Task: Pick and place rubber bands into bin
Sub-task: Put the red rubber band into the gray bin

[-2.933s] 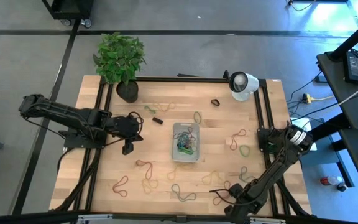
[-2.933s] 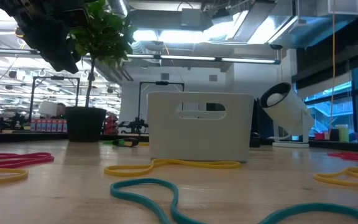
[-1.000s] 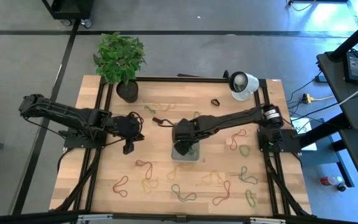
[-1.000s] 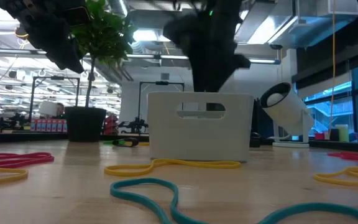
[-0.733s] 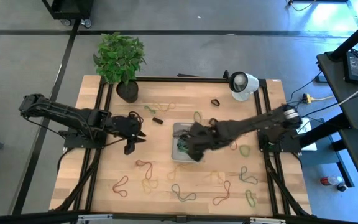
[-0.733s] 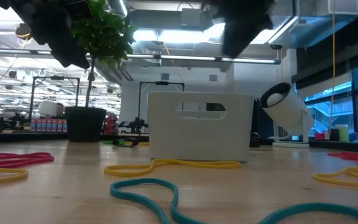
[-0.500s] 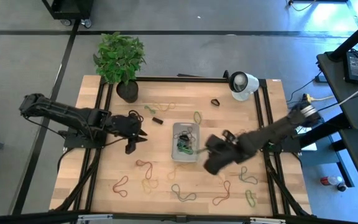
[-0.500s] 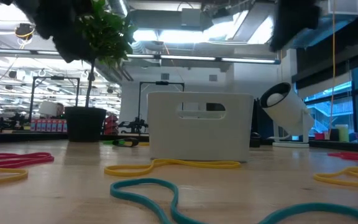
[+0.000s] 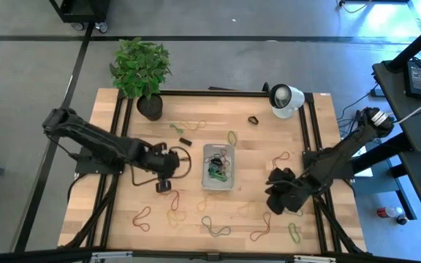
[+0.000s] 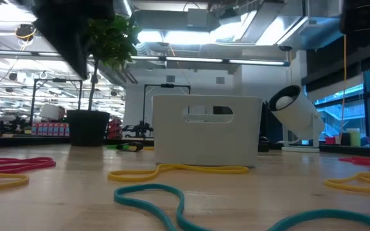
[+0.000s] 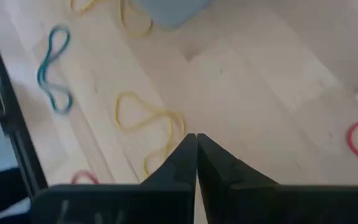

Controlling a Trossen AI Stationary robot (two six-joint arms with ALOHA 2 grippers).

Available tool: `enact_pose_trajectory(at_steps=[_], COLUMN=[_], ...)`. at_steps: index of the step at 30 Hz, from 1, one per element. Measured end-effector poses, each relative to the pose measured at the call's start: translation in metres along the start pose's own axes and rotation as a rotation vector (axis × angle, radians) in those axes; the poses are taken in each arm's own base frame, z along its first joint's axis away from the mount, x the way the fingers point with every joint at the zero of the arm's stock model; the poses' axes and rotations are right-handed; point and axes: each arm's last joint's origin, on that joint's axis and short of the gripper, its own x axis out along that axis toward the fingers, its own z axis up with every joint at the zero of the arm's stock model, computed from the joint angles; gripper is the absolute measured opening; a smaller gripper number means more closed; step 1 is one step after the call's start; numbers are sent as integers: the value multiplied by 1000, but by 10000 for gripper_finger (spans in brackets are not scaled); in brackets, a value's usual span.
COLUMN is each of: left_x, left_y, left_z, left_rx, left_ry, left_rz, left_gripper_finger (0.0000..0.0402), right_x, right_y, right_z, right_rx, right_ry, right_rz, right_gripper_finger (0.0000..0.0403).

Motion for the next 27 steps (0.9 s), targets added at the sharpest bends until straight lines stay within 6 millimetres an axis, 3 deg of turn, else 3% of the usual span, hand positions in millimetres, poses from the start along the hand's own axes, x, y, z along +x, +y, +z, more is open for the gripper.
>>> enact_pose_trajectory(at_steps=[5, 11, 20, 23, 27], left_x=[28, 60, 104, 114, 119], left_y=[-21, -41, -60, -63, -67], left_z=[-6, -19, -28, -33, -37], left_rx=[84, 121, 92, 110, 8], left_ry=[166, 275, 314, 337, 354], left_rz=[-56, 10, 40, 70, 107], left_gripper_finger=[102, 102, 102, 101, 76], right_x=[-5, -6, -10, -11, -13], right_y=[-8, -10, -8, -7, -6], right_z=[-9, -14, -23, -27, -30], right_rx=[-58, -149, -228, -243, -255], right_ry=[12, 11, 25, 31, 37], right_rz=[12, 16, 35, 44, 52], right_gripper_finger=[6, 16, 21, 21, 21])
